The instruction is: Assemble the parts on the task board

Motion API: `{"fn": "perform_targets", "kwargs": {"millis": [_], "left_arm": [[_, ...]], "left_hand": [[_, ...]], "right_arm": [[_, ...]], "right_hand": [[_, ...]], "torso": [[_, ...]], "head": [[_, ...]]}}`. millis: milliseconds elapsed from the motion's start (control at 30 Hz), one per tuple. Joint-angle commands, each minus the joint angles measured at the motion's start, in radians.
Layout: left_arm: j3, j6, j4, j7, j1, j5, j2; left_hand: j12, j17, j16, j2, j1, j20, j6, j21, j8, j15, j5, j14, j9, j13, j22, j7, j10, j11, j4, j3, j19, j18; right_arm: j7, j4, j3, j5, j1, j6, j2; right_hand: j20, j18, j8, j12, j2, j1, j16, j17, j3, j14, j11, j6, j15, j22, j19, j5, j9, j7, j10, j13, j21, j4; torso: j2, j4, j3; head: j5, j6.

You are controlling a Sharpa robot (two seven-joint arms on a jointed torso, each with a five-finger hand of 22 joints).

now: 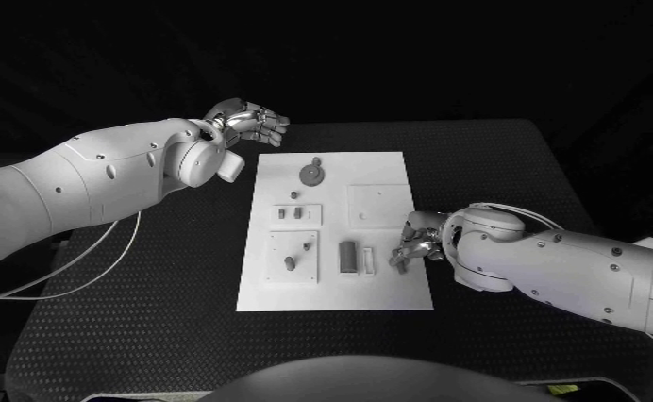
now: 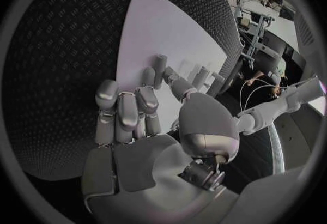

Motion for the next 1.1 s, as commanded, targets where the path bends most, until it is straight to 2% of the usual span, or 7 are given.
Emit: {"fn": "perform_targets", "kwargs": {"millis": [33,367,733,1100], "left_arm": [[0.001,0.013,0.002,0.008,0.001,0.004,0.001],[0.001,0.013,0.002,0.008,0.001,0.004,0.001],[0.001,0.015,0.001,0.008,0.001,0.004,0.002],[0.001,0.016,0.001,0.008,0.001,0.004,0.005]], "left_hand": [[0.007,0.001,-0.005,-0.001,-0.01,0.0,-0.006,-0.001,0.006,0.002,0.0,0.008,-0.001,-0.001,0.002,-0.003,-0.006,-0.003,0.005,-0.002,-0.006,0.011],[0.007,0.002,-0.006,-0.001,-0.009,0.0,-0.006,-0.001,0.006,0.002,0.0,0.008,-0.001,-0.001,0.002,-0.003,-0.006,-0.004,0.005,-0.002,-0.006,0.011],[0.007,0.003,-0.006,-0.001,-0.009,0.0,-0.006,-0.001,0.006,0.002,0.0,0.008,-0.001,-0.002,0.002,-0.003,-0.006,-0.004,0.005,-0.002,-0.006,0.011],[0.007,0.003,-0.007,0.0,-0.009,0.0,-0.006,-0.001,0.007,0.002,0.0,0.008,-0.002,-0.002,0.002,-0.003,-0.006,-0.004,0.005,-0.002,-0.006,0.011]], "right_arm": [[0.003,0.01,-0.016,0.107,-0.022,-0.02,-0.004],[0.009,0.044,-0.008,0.185,0.001,-0.073,-0.02],[0.019,0.05,-0.001,0.238,0.003,-0.085,0.001],[0.019,0.04,0.003,0.25,0.003,-0.09,0.02]], "right_hand": [[0.0,0.08,-0.073,0.008,0.041,0.056,0.008,0.006,0.034,0.008,-0.008,-0.049,-0.005,0.002,0.0,0.005,-0.021,0.049,0.005,0.002,0.004,-0.026],[0.003,0.08,-0.067,0.015,0.022,0.05,0.012,0.014,0.045,0.02,-0.014,-0.03,-0.01,0.004,0.008,0.005,-0.021,0.043,0.018,0.008,0.012,-0.026],[0.003,0.08,-0.067,0.016,0.019,0.048,0.013,0.015,0.047,0.022,-0.015,-0.028,-0.012,0.003,0.01,0.005,-0.021,0.042,0.021,0.009,0.013,-0.026],[0.003,0.08,-0.068,0.016,0.018,0.047,0.012,0.012,0.048,0.022,-0.016,-0.027,-0.013,0.003,0.011,0.005,-0.022,0.042,0.022,0.009,0.013,-0.026]], "torso": [[0.0,0.0002,-0.0006],[0.0,-0.0006,-0.0008],[0.001,-0.0002,0.0003],[0.0,0.0003,-0.0009]], "head": [[0.0,-0.001],[0.001,0.0],[0.002,0.0],[0.001,0.003]]}}
